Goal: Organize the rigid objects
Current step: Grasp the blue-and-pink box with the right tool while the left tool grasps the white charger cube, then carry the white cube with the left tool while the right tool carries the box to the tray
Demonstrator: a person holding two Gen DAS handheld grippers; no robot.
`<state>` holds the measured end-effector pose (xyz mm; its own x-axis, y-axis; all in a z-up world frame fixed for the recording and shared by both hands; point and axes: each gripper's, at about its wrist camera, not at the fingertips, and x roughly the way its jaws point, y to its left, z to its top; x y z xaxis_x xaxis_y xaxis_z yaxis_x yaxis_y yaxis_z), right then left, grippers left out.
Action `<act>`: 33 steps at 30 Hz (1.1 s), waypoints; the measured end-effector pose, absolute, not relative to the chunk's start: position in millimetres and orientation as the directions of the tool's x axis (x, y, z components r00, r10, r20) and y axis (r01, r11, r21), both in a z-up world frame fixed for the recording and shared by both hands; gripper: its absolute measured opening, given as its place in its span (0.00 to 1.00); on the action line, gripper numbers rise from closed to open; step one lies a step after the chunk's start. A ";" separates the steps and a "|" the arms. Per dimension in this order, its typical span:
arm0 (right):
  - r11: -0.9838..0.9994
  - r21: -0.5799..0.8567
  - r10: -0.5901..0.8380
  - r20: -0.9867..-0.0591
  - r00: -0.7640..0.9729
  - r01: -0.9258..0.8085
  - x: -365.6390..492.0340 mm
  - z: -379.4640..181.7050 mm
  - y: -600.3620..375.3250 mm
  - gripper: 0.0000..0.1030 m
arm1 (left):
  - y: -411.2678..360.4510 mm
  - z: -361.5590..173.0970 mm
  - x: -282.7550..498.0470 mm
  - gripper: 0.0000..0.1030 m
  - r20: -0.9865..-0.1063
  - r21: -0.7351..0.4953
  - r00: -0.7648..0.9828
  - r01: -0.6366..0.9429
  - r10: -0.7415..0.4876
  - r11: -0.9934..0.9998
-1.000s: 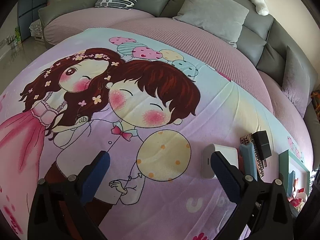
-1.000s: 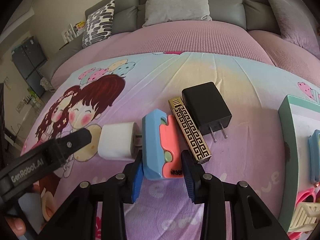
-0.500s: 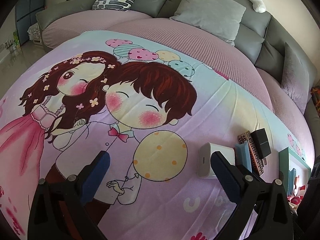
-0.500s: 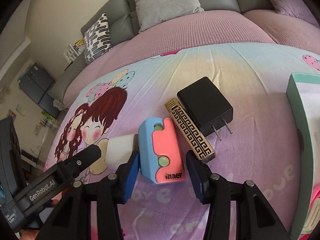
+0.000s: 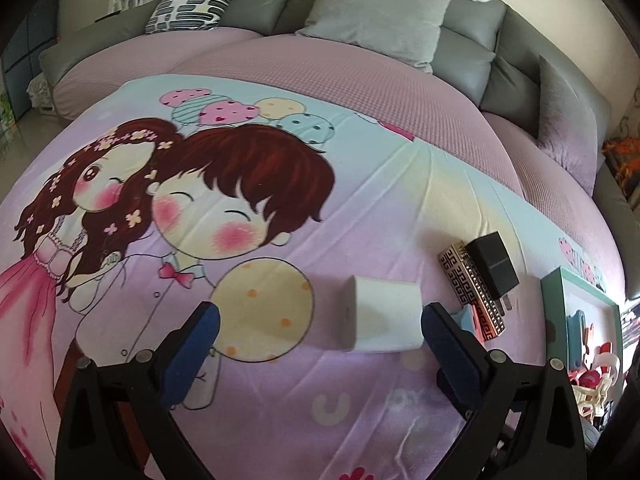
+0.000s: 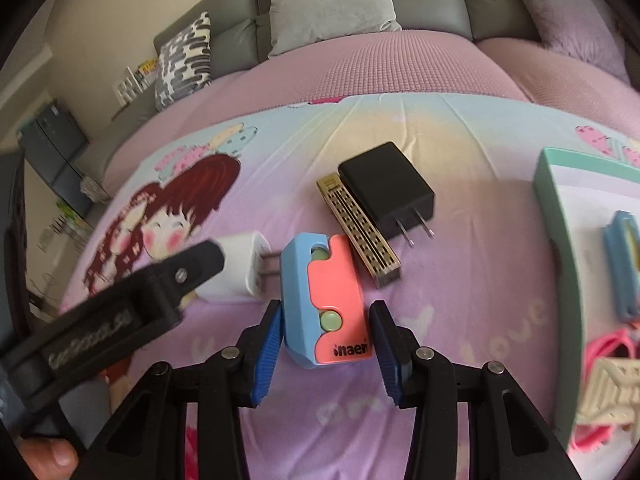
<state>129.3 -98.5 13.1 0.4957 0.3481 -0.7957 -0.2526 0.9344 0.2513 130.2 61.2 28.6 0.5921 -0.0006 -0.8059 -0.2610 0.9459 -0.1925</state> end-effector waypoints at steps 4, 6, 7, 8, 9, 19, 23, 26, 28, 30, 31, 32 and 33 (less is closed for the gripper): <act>0.954 0.189 0.284 -0.815 0.505 -0.233 121.2 13.6 -103.0 0.45 | 52.4 25.5 134.3 0.98 -0.813 -0.183 0.583 -0.240 -0.009 0.953; 0.960 0.177 0.265 -0.821 0.505 -0.216 118.7 14.1 -108.1 0.45 | 50.0 23.3 136.4 0.98 -0.818 -0.180 0.575 -0.236 -0.013 0.955; 0.965 0.172 0.252 -0.826 0.505 -0.200 117.9 14.6 -112.2 0.45 | 48.6 21.9 137.0 0.98 -0.822 -0.176 0.569 -0.235 -0.011 0.956; 0.968 0.168 0.240 -0.828 0.507 -0.184 116.7 15.6 -116.0 0.45 | 47.3 20.8 137.6 0.98 -0.825 -0.172 0.566 -0.234 -0.009 0.957; 0.973 0.162 0.224 -0.832 0.508 -0.163 115.5 16.1 -120.5 0.45 | 45.7 19.8 138.9 0.98 -0.827 -0.167 0.562 -0.234 -0.007 0.958; 0.972 0.177 0.233 -0.829 0.509 -0.157 111.4 18.2 -129.3 0.45 | 33.0 17.6 142.1 0.78 -0.827 -0.167 0.561 -0.216 -0.018 0.962; 0.970 0.181 0.240 -0.828 0.506 -0.164 111.9 18.5 -128.6 0.45 | 34.1 21.1 139.7 0.47 -0.814 -0.232 0.576 -0.205 -0.074 0.951; 0.968 0.190 0.248 -0.828 0.503 -0.165 111.9 18.5 -129.4 0.45 | 30.6 22.8 138.1 0.47 -0.821 -0.217 0.566 -0.202 -0.066 0.955; 0.966 0.197 0.255 -0.827 0.501 -0.167 111.5 18.6 -130.0 0.45 | 28.2 25.0 136.5 0.47 -0.827 -0.199 0.560 -0.202 -0.053 0.959; 0.964 0.203 0.262 -0.826 0.500 -0.170 111.1 18.8 -130.2 0.45 | 27.4 26.9 134.9 0.47 -0.829 -0.189 0.557 -0.204 -0.045 0.960; 0.963 0.210 0.268 -0.824 0.499 -0.171 110.8 19.2 -130.9 0.45 | 27.7 28.5 133.4 0.47 -0.830 -0.183 0.557 -0.208 -0.038 0.961; 0.961 0.218 0.274 -0.822 0.499 -0.169 110.6 19.8 -132.0 0.45 | 28.2 29.7 133.0 0.47 -0.830 -0.180 0.557 -0.212 -0.032 0.961; 0.959 0.227 0.281 -0.819 0.501 -0.168 110.4 20.9 -132.9 0.45 | 29.0 32.0 131.4 0.47 -0.827 -0.177 0.561 -0.215 -0.027 0.960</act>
